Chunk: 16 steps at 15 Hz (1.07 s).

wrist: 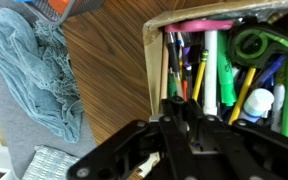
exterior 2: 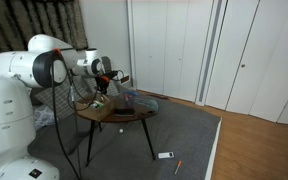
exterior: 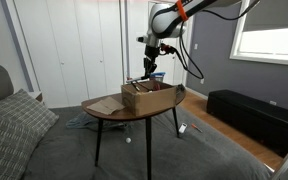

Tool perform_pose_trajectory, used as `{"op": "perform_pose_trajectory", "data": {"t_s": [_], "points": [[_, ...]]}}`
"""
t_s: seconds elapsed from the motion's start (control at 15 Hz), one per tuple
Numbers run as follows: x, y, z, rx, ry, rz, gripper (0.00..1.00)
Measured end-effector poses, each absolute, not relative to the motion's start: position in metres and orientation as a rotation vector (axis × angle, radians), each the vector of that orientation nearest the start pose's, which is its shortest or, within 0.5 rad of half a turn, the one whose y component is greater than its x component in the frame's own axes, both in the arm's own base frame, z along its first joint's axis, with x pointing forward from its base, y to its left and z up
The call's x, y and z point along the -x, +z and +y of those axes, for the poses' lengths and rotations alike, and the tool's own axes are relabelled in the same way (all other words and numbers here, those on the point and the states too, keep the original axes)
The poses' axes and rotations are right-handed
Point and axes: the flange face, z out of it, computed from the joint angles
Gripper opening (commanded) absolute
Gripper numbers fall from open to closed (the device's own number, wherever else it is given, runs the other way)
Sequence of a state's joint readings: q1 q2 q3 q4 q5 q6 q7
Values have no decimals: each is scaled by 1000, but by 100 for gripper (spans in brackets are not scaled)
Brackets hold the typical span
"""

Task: Remove the marker from the box and put it inside the container

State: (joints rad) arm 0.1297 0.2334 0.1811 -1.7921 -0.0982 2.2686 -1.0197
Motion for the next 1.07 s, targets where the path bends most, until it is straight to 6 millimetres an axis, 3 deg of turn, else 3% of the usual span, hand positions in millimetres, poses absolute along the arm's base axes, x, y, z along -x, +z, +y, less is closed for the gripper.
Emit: {"op": "perform_pose_trajectory", "data": {"t_s": [0.53, 1.07], "points": [[-615, 451, 182, 2505, -330, -2065, 5], [-611, 465, 157, 2559, -253, -2002, 5]]}}
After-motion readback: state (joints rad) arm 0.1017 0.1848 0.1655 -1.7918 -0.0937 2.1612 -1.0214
